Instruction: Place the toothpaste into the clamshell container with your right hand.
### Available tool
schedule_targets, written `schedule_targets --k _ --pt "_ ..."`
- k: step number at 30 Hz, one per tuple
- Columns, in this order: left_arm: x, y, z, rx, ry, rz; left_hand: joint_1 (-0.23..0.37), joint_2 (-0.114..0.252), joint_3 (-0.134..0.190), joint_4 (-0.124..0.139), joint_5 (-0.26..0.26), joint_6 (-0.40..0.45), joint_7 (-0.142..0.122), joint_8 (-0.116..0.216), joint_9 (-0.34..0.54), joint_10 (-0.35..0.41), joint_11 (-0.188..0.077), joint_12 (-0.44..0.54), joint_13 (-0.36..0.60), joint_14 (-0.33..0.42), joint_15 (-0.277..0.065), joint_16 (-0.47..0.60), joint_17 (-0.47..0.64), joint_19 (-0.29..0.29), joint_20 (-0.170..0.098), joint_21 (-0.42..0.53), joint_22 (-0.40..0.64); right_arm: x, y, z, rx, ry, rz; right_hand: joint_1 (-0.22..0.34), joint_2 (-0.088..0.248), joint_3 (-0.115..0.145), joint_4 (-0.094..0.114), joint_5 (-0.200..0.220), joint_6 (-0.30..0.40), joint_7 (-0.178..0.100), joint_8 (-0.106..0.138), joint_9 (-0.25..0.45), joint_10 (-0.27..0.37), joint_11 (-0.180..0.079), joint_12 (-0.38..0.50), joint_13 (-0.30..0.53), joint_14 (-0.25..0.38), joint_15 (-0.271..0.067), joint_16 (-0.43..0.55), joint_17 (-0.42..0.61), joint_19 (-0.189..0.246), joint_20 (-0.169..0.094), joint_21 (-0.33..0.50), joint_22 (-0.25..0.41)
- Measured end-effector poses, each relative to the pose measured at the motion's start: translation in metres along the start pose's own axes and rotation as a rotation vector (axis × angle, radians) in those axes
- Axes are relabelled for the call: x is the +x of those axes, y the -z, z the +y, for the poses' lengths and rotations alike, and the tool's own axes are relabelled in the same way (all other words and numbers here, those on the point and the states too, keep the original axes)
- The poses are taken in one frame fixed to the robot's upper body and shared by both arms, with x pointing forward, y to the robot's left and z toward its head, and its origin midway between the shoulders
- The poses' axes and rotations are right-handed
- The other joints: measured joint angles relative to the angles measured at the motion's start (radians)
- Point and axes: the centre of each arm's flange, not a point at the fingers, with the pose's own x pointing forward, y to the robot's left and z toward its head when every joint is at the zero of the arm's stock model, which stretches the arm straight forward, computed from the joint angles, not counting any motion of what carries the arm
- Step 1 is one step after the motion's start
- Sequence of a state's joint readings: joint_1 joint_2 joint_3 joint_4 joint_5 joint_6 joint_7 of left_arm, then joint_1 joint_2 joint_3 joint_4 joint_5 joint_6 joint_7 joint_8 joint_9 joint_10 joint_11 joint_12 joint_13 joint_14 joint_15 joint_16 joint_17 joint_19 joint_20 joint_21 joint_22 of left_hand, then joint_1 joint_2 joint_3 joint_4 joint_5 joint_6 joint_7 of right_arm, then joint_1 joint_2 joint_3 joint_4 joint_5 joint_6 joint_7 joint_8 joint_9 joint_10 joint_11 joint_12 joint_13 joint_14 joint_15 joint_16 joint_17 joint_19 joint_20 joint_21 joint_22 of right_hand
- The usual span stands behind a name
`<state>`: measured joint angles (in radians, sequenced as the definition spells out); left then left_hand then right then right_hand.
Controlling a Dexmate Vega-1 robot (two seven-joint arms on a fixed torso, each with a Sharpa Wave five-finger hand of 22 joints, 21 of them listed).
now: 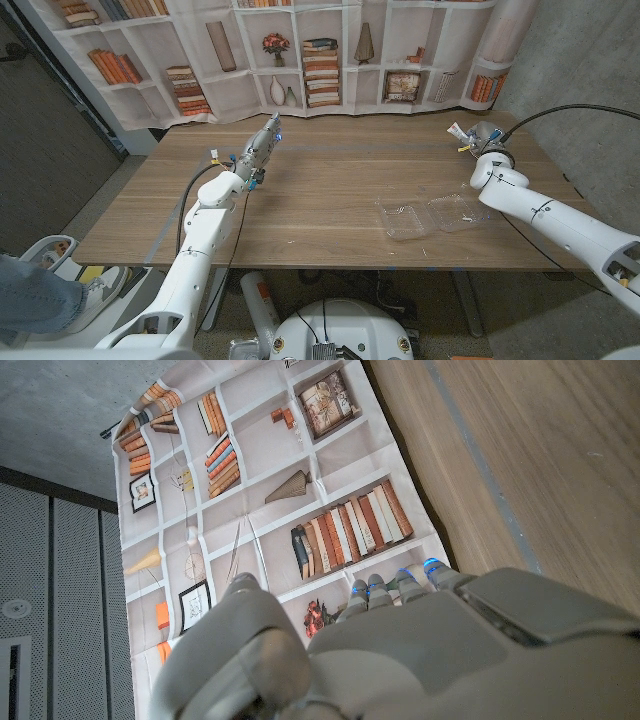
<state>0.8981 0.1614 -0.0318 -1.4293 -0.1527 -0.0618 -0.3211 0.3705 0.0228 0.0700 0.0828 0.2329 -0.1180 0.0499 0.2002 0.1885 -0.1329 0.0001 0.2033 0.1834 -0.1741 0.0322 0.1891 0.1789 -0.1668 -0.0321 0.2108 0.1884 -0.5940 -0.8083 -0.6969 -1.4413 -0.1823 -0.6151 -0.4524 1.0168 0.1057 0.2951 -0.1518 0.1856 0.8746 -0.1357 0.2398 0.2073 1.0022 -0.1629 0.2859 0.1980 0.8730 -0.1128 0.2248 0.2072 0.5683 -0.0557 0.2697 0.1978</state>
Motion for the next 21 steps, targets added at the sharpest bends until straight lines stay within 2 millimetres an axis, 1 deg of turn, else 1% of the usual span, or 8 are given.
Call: schedule_targets --k 3,5,8,9,21 --pt "0.000 0.000 0.000 -0.001 -0.001 -0.003 0.000 0.000 0.000 0.000 0.000 0.000 0.000 0.000 0.000 0.000 0.000 0.000 0.000 0.000 0.000 0.000 0.000 0.000 0.000 0.000 0.000 -0.002 0.000 -0.002 0.004 0.000 -0.015 0.000 0.000 0.000 0.000 0.000 0.000 0.000 0.000 0.000 0.000 0.000 -0.002 0.000 0.000 0.000 0.000 0.000 -0.002 -0.002 0.000 0.000" --pt "0.000 0.001 0.000 -0.002 -0.002 -0.004 0.000 0.000 0.000 0.000 0.000 0.000 0.000 0.000 0.000 -0.002 -0.002 0.000 0.000 0.000 0.000 0.000 0.000 0.000 0.000 0.000 0.000 -0.004 -0.001 -0.003 0.007 0.001 -0.025 0.000 0.000 0.000 0.000 0.000 0.000 0.000 -0.007 0.000 0.000 0.000 -0.002 0.004 -0.002 -0.002 0.000 0.000 -0.002 -0.002 0.000 0.000" --pt "-0.001 0.002 0.000 -0.004 -0.002 -0.003 0.000 0.000 0.000 0.000 0.000 0.000 0.000 0.000 0.000 -0.003 -0.003 0.000 0.000 0.000 0.000 0.000 0.000 0.000 0.000 0.000 0.000 -0.006 -0.002 -0.005 0.008 0.003 -0.035 0.000 0.000 0.000 0.000 0.000 0.002 -0.001 -0.008 0.000 -0.004 -0.004 -0.002 0.005 -0.007 0.004 -0.008 0.000 -0.002 -0.001 -0.004 0.000" --pt "-0.001 0.003 0.001 -0.005 -0.002 -0.002 0.000 0.000 0.000 0.000 0.000 0.000 0.000 0.000 0.000 -0.003 -0.003 0.000 0.000 0.000 0.000 0.000 0.000 0.000 0.000 0.000 0.000 -0.007 -0.003 -0.006 0.008 0.005 -0.041 0.000 0.000 0.000 0.000 0.000 0.002 -0.002 -0.008 0.000 -0.005 -0.005 -0.002 0.005 -0.007 0.004 -0.008 0.000 -0.006 0.002 -0.004 0.000" --pt "-0.002 0.004 0.002 -0.007 -0.001 -0.002 0.000 0.000 0.000 0.000 0.000 0.000 0.000 0.000 0.000 -0.002 -0.002 0.000 0.000 0.000 0.000 0.000 0.000 0.000 0.000 0.000 0.000 -0.016 -0.010 -0.013 0.022 0.024 -0.090 0.000 0.000 0.000 0.000 -0.001 -0.001 -0.006 -0.008 0.000 -0.005 -0.005 -0.004 0.005 -0.010 0.000 -0.008 0.005 -0.007 0.004 -0.004 0.000"
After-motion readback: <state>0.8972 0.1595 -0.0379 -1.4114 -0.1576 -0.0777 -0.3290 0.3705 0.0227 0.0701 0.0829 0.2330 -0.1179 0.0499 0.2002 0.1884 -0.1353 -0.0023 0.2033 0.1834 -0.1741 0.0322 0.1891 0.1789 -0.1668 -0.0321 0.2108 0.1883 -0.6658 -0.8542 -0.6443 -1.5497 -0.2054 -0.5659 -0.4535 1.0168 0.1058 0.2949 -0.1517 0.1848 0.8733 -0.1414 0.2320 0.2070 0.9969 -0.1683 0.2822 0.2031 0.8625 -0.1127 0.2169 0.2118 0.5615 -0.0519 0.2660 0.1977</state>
